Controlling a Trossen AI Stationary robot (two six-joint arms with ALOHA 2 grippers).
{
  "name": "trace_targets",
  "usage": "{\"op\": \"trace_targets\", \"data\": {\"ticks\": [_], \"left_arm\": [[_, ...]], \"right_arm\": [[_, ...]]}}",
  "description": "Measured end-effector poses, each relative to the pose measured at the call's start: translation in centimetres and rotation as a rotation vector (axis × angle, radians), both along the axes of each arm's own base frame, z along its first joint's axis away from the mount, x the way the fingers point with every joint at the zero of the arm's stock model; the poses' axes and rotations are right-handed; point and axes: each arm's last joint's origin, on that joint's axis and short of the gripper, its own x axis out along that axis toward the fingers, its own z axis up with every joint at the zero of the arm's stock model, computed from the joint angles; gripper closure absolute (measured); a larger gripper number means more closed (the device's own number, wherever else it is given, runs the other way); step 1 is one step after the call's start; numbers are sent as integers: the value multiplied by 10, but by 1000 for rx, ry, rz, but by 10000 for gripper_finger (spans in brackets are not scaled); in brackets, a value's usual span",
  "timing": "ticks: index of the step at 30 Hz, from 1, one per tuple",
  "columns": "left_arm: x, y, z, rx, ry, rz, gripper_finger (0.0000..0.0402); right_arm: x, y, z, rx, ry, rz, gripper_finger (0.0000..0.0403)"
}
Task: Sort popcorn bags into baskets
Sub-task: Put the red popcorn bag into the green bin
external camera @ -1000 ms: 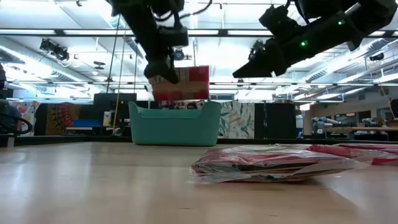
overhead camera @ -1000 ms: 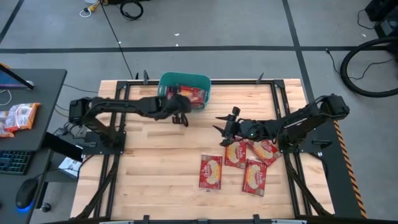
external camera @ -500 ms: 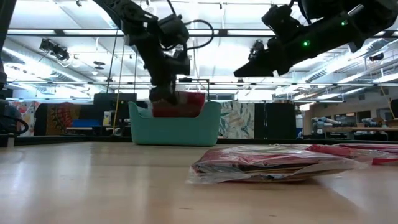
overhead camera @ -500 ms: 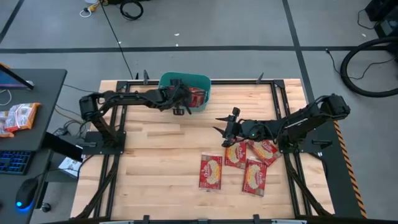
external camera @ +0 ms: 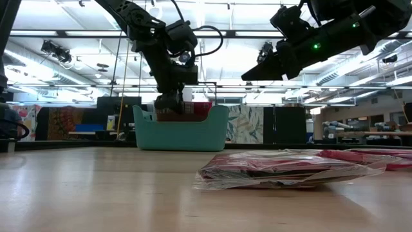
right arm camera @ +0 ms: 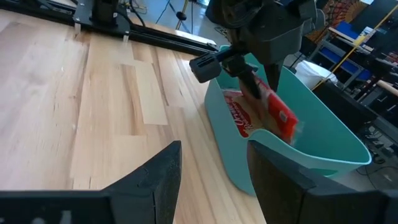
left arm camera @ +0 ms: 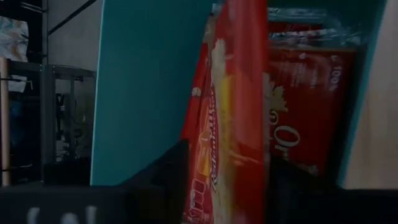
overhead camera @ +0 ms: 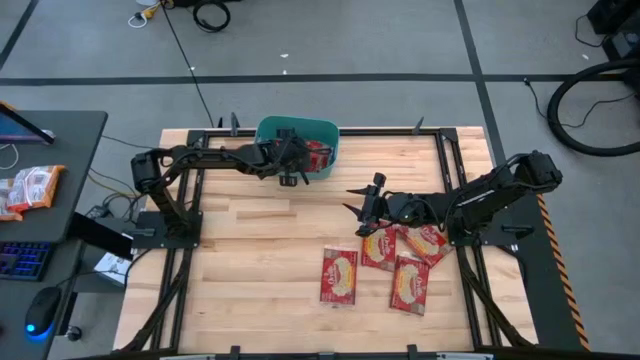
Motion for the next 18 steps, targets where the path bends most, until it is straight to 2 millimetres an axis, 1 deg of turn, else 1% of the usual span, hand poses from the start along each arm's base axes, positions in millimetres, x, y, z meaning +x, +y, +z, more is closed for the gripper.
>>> {"op": "trace_targets", "data": {"ticks": [4,7,9,11,18], "left_arm": [[0,-3,-1,-9,3,-1,214],[-2,-6,2,-77,-6,0,201],[-1,-5,6,-165,-54,-2,199],[-4,-2,8,-214,-63,20,199],[-11,14,12,-164,-73,144,217]], "right_arm": [[0,0,0,2,0,0,216],[0,0,0,2,0,-1,216],[0,0,0,2,0,0,216],[0,0,0,3,-2,1,216],[1,1,1,15,-12,15,216]]}}
